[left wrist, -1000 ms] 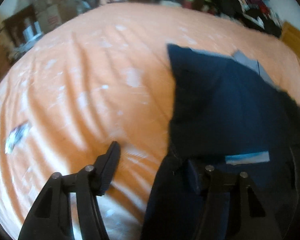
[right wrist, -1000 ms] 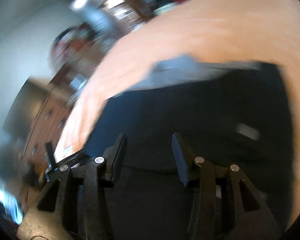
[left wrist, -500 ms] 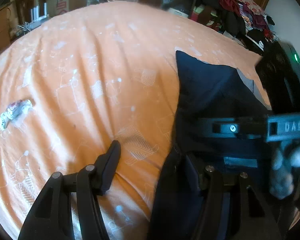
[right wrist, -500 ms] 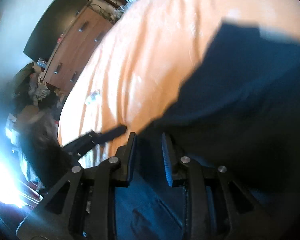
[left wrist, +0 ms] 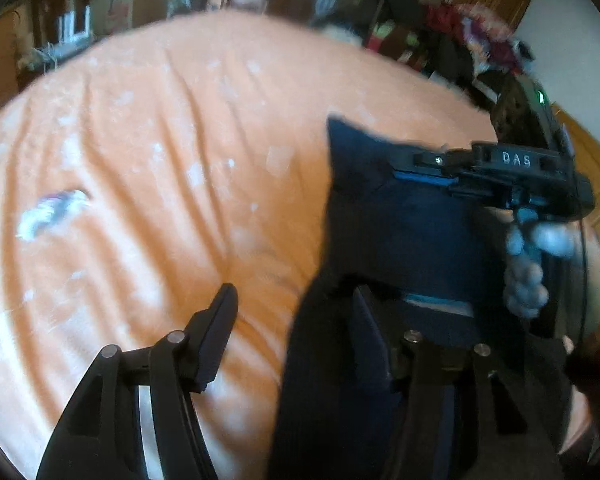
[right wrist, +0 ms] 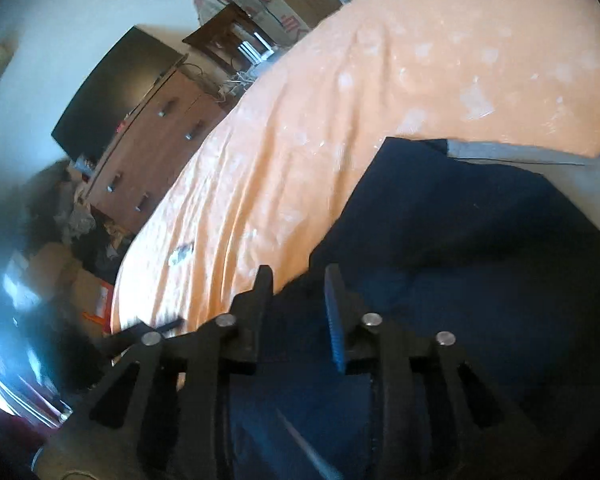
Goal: Fold small clothes
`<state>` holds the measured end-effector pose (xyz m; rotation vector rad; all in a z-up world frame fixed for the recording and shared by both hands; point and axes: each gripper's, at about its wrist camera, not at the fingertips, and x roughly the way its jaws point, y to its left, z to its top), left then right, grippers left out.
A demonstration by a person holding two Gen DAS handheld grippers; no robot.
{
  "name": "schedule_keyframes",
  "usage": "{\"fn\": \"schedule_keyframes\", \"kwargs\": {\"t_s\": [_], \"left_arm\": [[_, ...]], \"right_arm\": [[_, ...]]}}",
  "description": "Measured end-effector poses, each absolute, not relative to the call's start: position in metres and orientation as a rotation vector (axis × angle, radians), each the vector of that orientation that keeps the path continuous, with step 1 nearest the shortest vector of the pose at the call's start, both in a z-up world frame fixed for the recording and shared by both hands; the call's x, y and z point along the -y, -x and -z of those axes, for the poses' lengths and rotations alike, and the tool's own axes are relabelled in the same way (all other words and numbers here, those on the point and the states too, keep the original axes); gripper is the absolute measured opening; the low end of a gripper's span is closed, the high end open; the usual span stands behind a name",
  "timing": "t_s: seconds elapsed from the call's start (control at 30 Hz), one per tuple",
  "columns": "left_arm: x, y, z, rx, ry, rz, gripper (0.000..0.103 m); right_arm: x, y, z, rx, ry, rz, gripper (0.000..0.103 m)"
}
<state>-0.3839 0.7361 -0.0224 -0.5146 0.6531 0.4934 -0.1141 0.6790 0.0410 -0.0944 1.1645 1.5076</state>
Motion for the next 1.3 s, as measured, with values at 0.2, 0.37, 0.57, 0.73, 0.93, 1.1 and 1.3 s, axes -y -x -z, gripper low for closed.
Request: {"fn": "schedule_keyframes", "kwargs": {"t_s": [0.2,0.37,0.57,0.73,0.93,1.1,1.3], "left_arm": [[-0.737,0.332,0.003,-0.637,0.451,-0.389,0.066],[-0.775,0.303,0.074,-0.818,0.626,-0.364,0.06],[-0.773,0.307,0.068,-0.829,0.605,-0.373,0.061],[-0.781,0.315,0.075,-0.84,0.62,-0.352,0.062],[-0.776,0.359,0.06,-0.866,0.637,-0.356,0.061],[-0.748,0.433,0.053,-0.9,0.617,-0.276,0.07],[-0.714,0.5,0.056,-0.849,0.665,-0.219,0.07]], "right_arm": [[-0.668,0.121,0.005,-1.299,0.09,-1.444,0.019],[-0.596,0.078,-0.003,-1.306,0.011,-1.344,0.01],[-0.436,0.014,0.02,-1.331,-0.081,-1.04,0.003],[-0.298,-0.003,0.029,-1.312,-0.226,-0.857,0.0],[-0.219,0.039,-0.011,-1.243,-0.183,-0.726,0.029],[-0.143,0.115,-0.023,-1.251,-0.099,-0.744,0.059],[-0.104,0.173,0.003,-1.274,-0.179,-0.745,0.06]]}}
